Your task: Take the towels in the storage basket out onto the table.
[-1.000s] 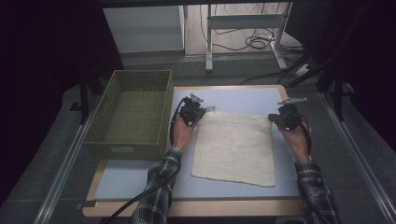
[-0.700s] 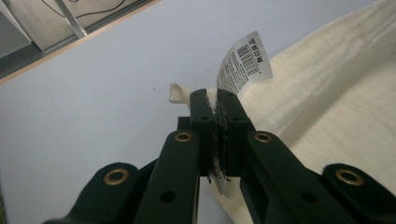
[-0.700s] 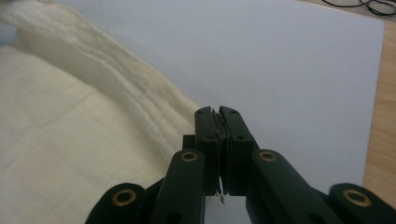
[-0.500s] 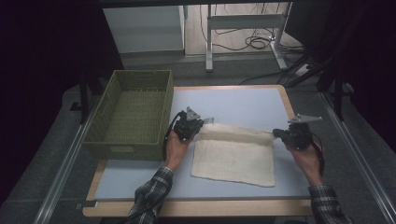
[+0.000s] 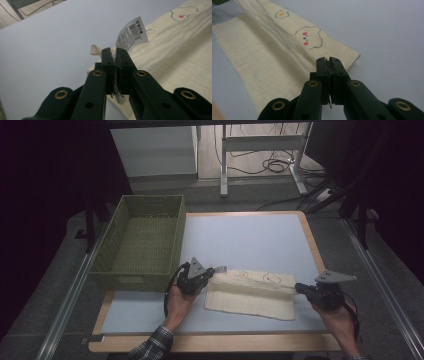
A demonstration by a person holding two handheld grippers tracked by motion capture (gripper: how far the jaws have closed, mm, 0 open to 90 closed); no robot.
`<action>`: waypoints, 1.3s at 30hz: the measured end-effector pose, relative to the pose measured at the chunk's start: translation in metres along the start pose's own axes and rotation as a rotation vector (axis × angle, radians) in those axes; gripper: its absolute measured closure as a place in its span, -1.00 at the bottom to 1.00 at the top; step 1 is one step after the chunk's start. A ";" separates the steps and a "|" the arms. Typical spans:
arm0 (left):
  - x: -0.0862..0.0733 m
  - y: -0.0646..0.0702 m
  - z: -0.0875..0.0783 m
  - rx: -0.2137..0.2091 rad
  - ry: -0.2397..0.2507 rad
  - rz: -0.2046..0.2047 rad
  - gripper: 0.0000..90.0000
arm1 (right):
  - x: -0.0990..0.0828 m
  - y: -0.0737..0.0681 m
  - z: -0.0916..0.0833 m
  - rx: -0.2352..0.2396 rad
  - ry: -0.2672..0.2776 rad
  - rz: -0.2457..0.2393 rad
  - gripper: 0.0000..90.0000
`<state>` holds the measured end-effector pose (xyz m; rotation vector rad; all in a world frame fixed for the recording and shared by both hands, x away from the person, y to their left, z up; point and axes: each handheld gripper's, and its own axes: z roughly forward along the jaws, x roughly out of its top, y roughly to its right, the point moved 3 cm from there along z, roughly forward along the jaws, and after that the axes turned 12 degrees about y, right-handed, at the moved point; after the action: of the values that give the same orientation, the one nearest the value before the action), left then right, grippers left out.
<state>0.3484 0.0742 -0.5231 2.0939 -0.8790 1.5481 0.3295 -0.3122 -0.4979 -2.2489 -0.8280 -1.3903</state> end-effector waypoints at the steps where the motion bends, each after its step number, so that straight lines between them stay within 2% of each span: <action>1: -0.002 0.001 -0.002 -0.005 -0.004 -0.002 0.91 | -0.001 -0.004 -0.003 0.006 -0.001 -0.007 0.93; 6: -0.014 0.010 -0.009 -0.030 -0.036 0.014 0.90 | -0.012 -0.016 -0.008 0.030 -0.017 -0.009 0.92; 13: -0.026 0.017 -0.017 -0.055 -0.066 0.006 0.89 | -0.029 -0.024 -0.010 0.056 -0.037 0.018 0.91; 15: -0.029 0.018 -0.022 -0.064 -0.066 -0.010 0.86 | -0.031 -0.027 -0.013 0.068 -0.034 0.026 0.91; 16: -0.031 0.019 -0.025 -0.077 -0.076 -0.029 0.81 | -0.032 -0.028 -0.014 0.072 -0.033 0.025 0.90; 19: -0.036 0.020 -0.037 -0.073 -0.075 -0.048 0.53 | -0.037 -0.034 -0.019 0.085 -0.036 0.024 0.84; 21: -0.039 0.020 -0.045 -0.077 -0.092 -0.069 0.33 | -0.040 -0.036 -0.025 0.081 -0.039 0.025 0.76; 27: -0.048 0.017 -0.064 -0.046 -0.149 -0.085 0.16 | -0.042 -0.031 -0.038 0.057 -0.031 0.040 0.67; 31: -0.056 0.014 -0.072 -0.027 -0.190 -0.104 0.12 | -0.042 -0.025 -0.038 0.046 -0.028 0.052 0.65; 34: -0.060 0.011 -0.073 -0.017 -0.212 -0.111 0.12 | -0.041 -0.023 -0.034 0.047 -0.032 0.054 0.63; 39: -0.056 0.004 -0.067 -0.014 -0.205 -0.144 0.13 | -0.037 -0.019 -0.025 0.047 -0.035 0.056 0.63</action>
<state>0.2882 0.1285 -0.5553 2.2812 -0.7840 1.2688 0.2869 -0.3231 -0.5201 -2.2492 -0.7944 -1.2962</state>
